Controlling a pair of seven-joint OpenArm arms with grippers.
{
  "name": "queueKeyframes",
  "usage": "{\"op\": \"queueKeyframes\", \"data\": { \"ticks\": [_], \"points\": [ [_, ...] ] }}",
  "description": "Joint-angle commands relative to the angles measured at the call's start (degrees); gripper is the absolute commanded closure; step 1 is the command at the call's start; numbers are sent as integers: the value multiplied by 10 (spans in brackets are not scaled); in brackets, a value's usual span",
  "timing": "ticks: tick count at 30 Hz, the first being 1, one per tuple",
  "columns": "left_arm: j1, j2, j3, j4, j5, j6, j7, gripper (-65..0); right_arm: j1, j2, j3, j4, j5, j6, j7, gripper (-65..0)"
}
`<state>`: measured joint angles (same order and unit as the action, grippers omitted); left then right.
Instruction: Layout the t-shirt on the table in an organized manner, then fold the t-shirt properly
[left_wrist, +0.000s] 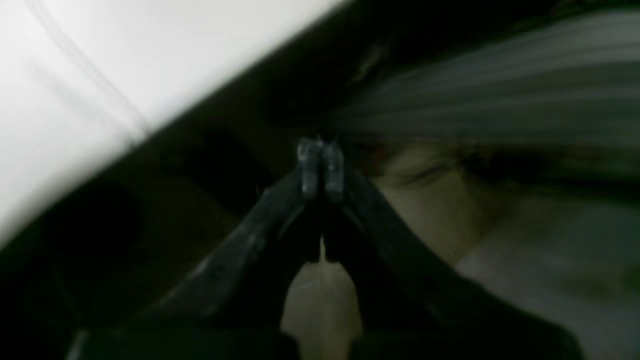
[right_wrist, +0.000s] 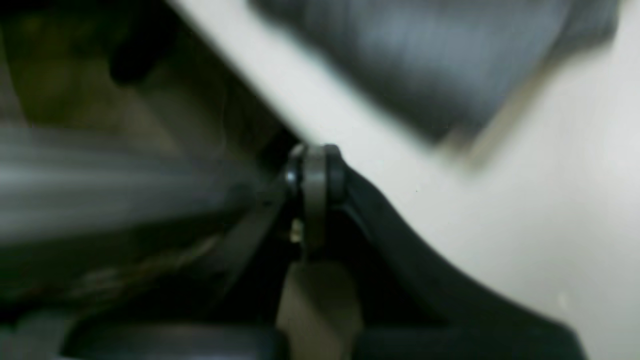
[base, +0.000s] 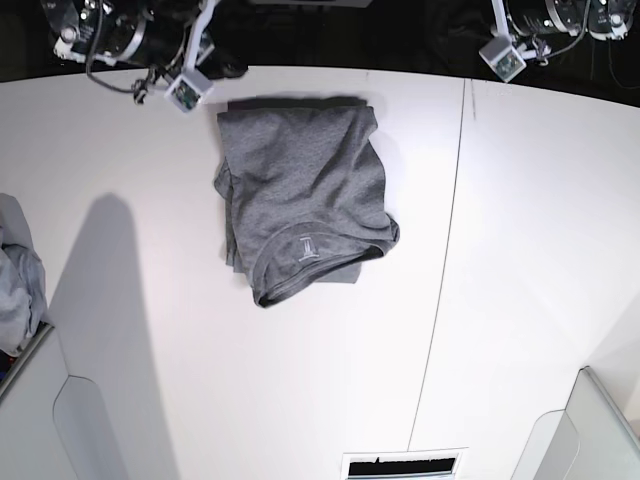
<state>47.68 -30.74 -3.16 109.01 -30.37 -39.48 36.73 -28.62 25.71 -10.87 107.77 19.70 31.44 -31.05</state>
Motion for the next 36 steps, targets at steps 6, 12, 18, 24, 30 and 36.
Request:
{"op": "queueKeyframes", "data": {
  "ticks": [6, 12, 18, 24, 30, 36],
  "points": [
    [28, -4, -2, -66, 33, -5, -38, 0, -78, 54, -11, -23, 11, 14, 12, 0],
    [-8, 19, 7, -218, 81, -5, -59, 0, -98, 69, -39, -140, -11, 14, 13, 0],
    [-100, 53, 93, -392, 153, 52, -58, 0, -63, 68, -81, -295, -13, 13, 32, 0],
    [-201, 80, 193, -522, 195, 153, -40, 0, -27, 57, -98, -375, -13, 13, 27, 0],
    [-212, 69, 278, -525, 191, 165, 9, 0, -27, 57, -98, -376, -13, 13, -58, 0],
    [-194, 63, 299, -525, 191, 163, -32, 0, -48, 56, -98, -375, -12, 13, -59, 0]
  ]
}}
